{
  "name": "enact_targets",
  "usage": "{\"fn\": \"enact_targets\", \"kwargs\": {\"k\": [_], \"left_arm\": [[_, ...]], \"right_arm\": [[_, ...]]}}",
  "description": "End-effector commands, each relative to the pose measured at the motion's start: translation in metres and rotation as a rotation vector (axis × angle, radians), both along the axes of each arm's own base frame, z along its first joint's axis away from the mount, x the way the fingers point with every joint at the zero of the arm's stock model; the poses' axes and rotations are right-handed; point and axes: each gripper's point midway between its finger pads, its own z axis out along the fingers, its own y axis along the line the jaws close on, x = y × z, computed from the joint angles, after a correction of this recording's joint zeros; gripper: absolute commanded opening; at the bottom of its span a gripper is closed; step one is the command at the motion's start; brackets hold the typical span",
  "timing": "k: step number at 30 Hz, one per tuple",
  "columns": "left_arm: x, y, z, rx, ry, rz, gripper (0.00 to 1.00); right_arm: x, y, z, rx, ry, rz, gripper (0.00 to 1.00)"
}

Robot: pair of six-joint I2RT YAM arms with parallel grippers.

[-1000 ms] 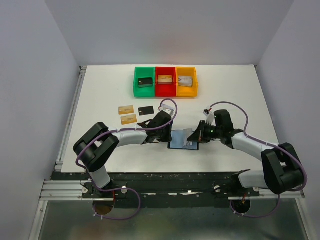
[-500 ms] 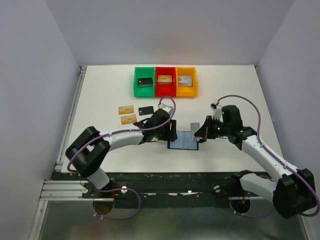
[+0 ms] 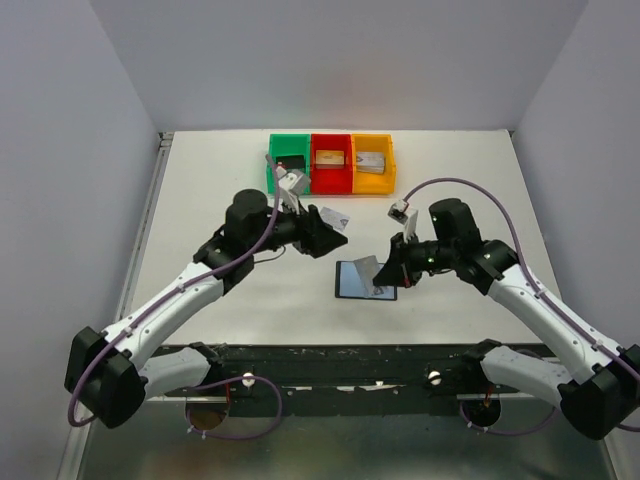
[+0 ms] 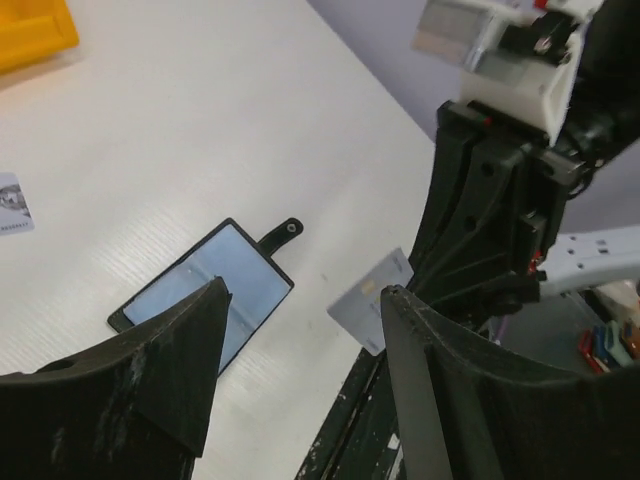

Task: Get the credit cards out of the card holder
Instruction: Remove the credit card from the card holder.

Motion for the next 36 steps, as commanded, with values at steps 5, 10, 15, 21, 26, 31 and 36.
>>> {"fn": "enact_targets", "kwargs": {"k": [5, 10, 15, 21, 26, 31, 36], "left_arm": [[-0.081, 0.016, 0.063, -0.144, -0.140, -0.566, 0.72], [-0.100, 0.017, 0.054, -0.159, -0.130, -0.629, 0.71], [-0.120, 0.002, 0.036, -0.101, -0.093, -0.725, 0.58], [-0.122, -0.005, 0.026, -0.060, -0.077, -0.728, 0.48], [-0.123, -0.006, 0.027, -0.066, -0.083, -0.739, 0.47], [-0.125, -0.005, 0.026, -0.068, -0.084, -0.757, 0.41], [-0.130, -0.006, 0.027, -0.070, -0.085, -0.779, 0.37]], "right_arm": [[-0.073, 0.031, 0.025, 0.124, 0.064, 0.398, 0.01], [-0.087, 0.029, 0.038, 0.094, 0.037, 0.452, 0.00], [-0.088, 0.029, 0.049, 0.073, 0.008, 0.478, 0.00], [-0.090, 0.031, 0.055, 0.055, -0.010, 0.491, 0.00], [-0.091, 0.031, 0.053, 0.040, -0.013, 0.494, 0.00], [-0.091, 0.031, 0.050, 0.029, -0.016, 0.491, 0.00], [-0.091, 0.032, 0.051, 0.028, -0.022, 0.494, 0.00]]}}
